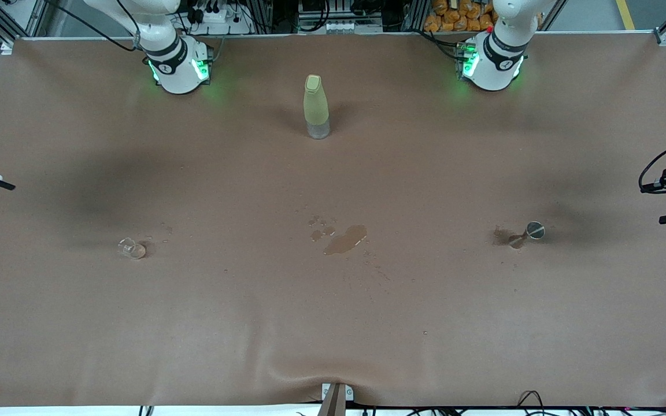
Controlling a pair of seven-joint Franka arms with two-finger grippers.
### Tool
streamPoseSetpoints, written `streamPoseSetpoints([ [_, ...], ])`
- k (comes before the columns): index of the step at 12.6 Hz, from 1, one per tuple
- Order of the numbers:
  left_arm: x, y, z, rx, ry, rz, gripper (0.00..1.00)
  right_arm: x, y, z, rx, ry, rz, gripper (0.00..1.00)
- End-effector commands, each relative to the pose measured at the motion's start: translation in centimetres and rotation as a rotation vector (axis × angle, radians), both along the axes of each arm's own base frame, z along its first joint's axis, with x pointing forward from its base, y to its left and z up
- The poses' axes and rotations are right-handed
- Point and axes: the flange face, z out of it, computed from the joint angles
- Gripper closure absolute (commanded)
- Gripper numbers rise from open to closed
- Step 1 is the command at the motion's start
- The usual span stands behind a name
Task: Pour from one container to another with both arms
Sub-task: 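Move the right gripper to the glass beaker while the left gripper approaches the jigger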
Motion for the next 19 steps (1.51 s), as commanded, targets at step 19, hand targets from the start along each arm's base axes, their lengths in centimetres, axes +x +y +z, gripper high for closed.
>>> streamPoseSetpoints([
  [19, 3.0, -0.4, -7.6, -0.147, -0.178, -0.177, 0.00, -0.5, 2.0, -27.7, 0.538, -0.182, 0.052, 0.00],
])
